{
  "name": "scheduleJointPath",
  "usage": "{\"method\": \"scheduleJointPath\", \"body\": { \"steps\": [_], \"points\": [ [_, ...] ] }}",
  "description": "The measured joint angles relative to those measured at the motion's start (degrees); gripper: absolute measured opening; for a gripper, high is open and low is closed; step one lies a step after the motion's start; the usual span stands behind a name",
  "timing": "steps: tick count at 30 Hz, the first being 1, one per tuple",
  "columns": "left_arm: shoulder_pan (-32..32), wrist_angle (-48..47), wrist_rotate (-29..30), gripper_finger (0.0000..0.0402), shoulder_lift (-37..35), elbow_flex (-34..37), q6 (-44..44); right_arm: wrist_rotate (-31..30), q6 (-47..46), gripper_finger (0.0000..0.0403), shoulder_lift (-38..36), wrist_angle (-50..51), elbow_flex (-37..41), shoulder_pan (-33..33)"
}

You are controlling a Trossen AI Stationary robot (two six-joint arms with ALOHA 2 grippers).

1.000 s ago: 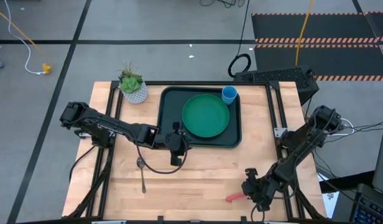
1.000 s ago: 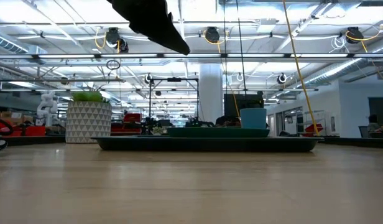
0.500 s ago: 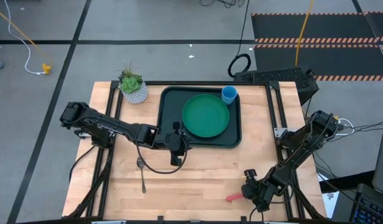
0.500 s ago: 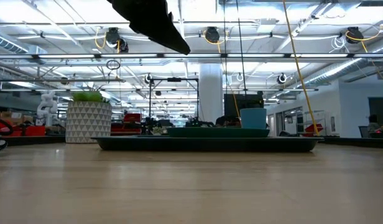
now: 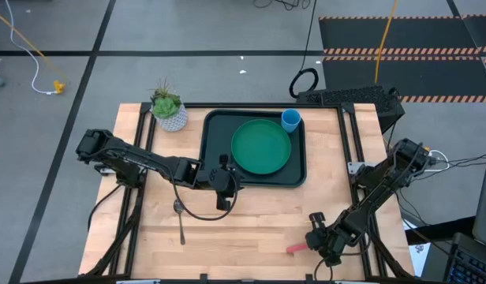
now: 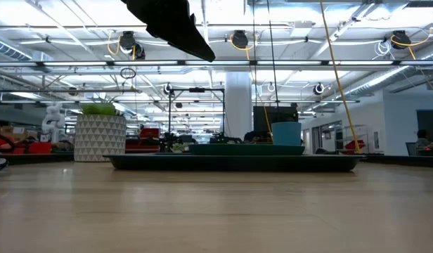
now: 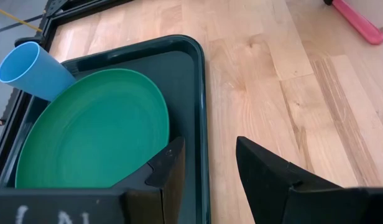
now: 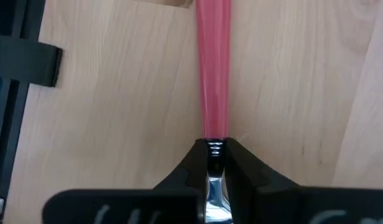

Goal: Pick and place plate/cup/fork/spoon on tray
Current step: Put the orange fork on the black tray to the left of the green plate

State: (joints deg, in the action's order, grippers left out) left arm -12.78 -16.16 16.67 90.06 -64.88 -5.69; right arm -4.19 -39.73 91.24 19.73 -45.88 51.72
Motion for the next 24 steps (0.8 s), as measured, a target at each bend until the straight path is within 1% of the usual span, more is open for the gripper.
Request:
{"method": "scheduleJointPath", "body": {
  "steps": [3,6,13,19,24],
  "points": [
    [0.0,0.0,0.0,0.0147,0.0,0.0,0.0,-0.9,1.6,0.0015,-1.7,0.4,0.1,-0.5],
    [0.0,0.0,0.0,0.0147,0.0,0.0,0.3,-3.2,3.8,0.0023,-3.1,0.6,0.2,-1.4],
    [0.0,1.0,0.0,0.0147,0.0,0.0,3.5,-3.1,11.1,0.0018,-3.5,0.3,0.2,-5.1],
    [-0.2,7.9,0.0,0.0147,0.3,0.0,7.3,-3.0,17.2,0.002,-3.5,0.2,0.1,-10.6],
    [-2.1,15.5,-0.1,0.0147,3.2,-0.1,3.2,0.0,22.5,0.002,-3.8,0.2,0.0,-16.2]
  ]
}}
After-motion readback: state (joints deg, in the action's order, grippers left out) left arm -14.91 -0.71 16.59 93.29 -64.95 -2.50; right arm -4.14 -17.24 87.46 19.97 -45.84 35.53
